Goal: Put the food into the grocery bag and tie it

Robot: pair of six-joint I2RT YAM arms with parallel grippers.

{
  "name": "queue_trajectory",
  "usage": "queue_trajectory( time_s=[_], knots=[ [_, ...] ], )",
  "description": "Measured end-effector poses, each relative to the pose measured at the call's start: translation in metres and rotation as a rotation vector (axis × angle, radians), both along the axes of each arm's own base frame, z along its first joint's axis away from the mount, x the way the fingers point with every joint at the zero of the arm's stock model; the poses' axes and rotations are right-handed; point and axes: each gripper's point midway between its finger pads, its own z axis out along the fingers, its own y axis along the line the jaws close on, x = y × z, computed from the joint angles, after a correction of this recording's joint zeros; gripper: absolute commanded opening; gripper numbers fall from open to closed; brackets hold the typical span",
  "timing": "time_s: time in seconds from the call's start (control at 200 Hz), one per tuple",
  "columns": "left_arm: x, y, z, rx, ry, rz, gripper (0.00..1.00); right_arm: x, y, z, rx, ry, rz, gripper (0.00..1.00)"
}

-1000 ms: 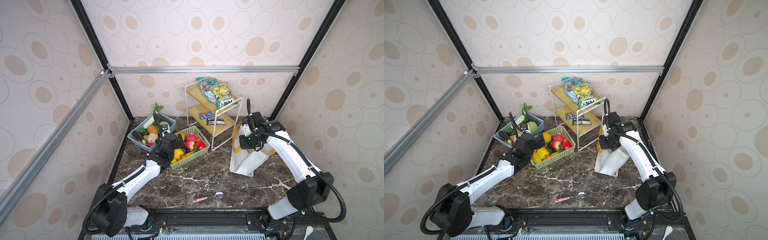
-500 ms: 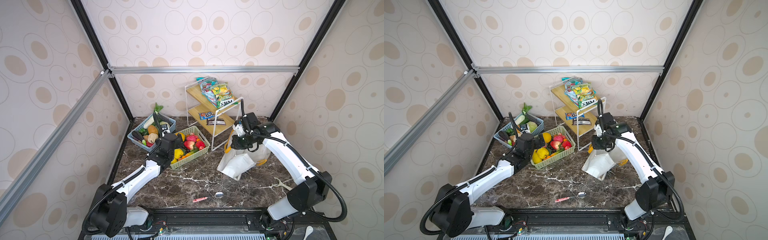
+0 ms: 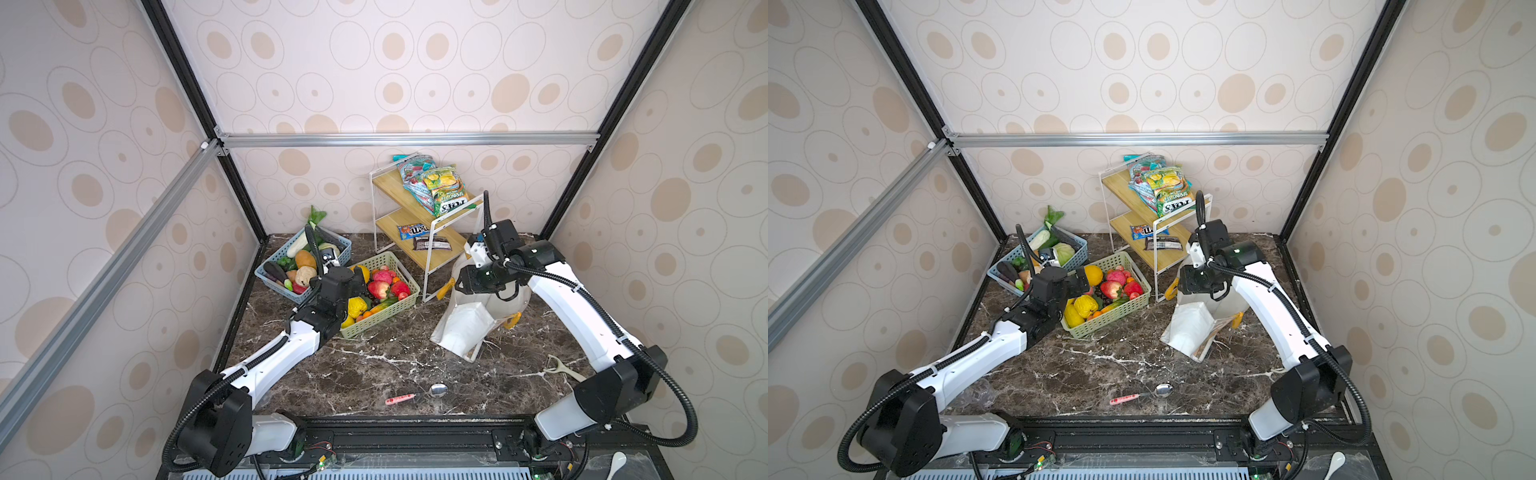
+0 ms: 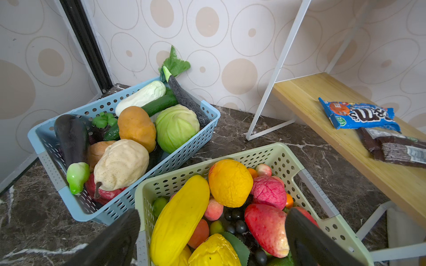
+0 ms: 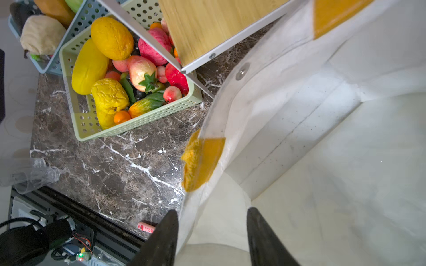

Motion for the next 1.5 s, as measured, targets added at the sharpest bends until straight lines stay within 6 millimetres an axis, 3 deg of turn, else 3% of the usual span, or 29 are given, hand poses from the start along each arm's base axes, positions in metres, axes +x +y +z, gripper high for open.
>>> queue_trajectory(
  time_s=[0.255, 0.44, 0.58, 0.91, 1.29, 1.5],
  knots=[
    [-0.001, 0.000, 0.000, 0.001, 0.003, -0.001, 0.98, -0.026, -0.025, 0.016, -0.098, -0.046, 0.024, 0.64],
    [-0.001, -0.002, -0.001, -0.003, 0.005, -0.011, 0.98, -0.042, -0.041, -0.008, -0.191, -0.001, 0.051, 0.65],
    [-0.001, -0.003, -0.001, -0.005, 0.007, -0.018, 0.98, -0.043, -0.045, -0.024, -0.228, 0.020, 0.067, 0.65],
    [-0.002, -0.003, -0.003, 0.003, 0.018, -0.020, 0.98, -0.022, -0.030, -0.041, -0.239, 0.000, 0.114, 0.62],
    [-0.002, -0.003, -0.004, 0.004, 0.021, -0.020, 0.98, -0.028, -0.007, -0.045, -0.259, -0.029, 0.270, 0.63],
    [-0.001, -0.005, -0.011, 0.012, 0.036, -0.023, 0.98, -0.026, -0.002, -0.051, -0.277, -0.019, 0.342, 0.53]
  ],
)
